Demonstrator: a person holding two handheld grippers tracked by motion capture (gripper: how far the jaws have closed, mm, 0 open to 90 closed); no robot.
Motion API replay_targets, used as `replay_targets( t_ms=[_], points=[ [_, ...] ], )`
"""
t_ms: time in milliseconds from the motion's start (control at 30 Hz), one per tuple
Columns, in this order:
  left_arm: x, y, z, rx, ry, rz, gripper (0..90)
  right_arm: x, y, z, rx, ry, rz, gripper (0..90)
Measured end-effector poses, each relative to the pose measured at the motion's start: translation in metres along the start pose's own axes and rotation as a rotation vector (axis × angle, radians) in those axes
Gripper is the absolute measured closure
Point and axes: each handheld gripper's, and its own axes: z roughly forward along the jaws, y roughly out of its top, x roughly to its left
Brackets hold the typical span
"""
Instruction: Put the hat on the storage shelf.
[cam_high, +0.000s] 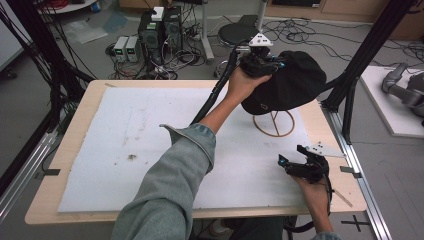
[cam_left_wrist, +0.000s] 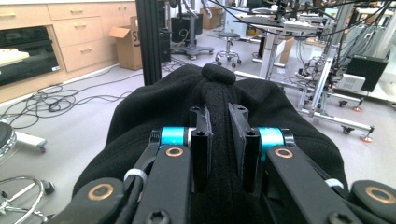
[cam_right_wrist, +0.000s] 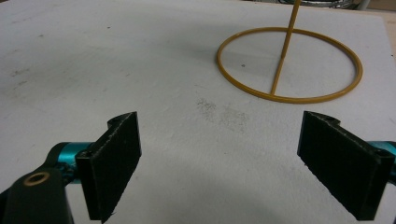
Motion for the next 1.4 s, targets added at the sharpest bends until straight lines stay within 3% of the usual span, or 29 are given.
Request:
replay_targets(
  t_ms=[233, 433, 633, 867, 1133, 1233, 1400],
  points=[
    [-0.001, -0.003, 0.003, 0.012, -0.017, 0.005, 76.1, 0.000, 0.000, 0.001, 0.003, 0.003, -0.001, 13.3],
    [-0.002, -0.006, 0.005, 0.039, -0.002, 0.020, 70.7, 0.001, 0.000, 0.000, 0.003, 0.001, 0.002, 13.3],
    [0.001, -0.009, 0.004, 0.021, -0.007, 0.001, 67.9, 0.001, 0.000, 0.000, 0.005, 0.001, 0.006, 13.3],
    [-0.002, -0.007, -0.003, 0.015, -0.012, 0.029, 65.9, 0.002, 0.000, 0.000, 0.004, 0.000, 0.004, 13.3],
    [-0.003, -0.008, -0.023, 0.039, 0.013, 0.062, 60.4, 0.002, 0.001, 0.001, -0.003, 0.001, -0.007, 13.2],
    [-0.003, -0.009, -0.033, 0.054, 0.037, 0.095, 59.5, 0.003, 0.002, 0.002, 0.000, 0.003, -0.012, 13.3],
    [0.003, -0.014, -0.057, 0.071, 0.069, 0.091, 57.6, 0.005, 0.003, 0.005, 0.003, 0.010, -0.010, 13.3]
  ],
)
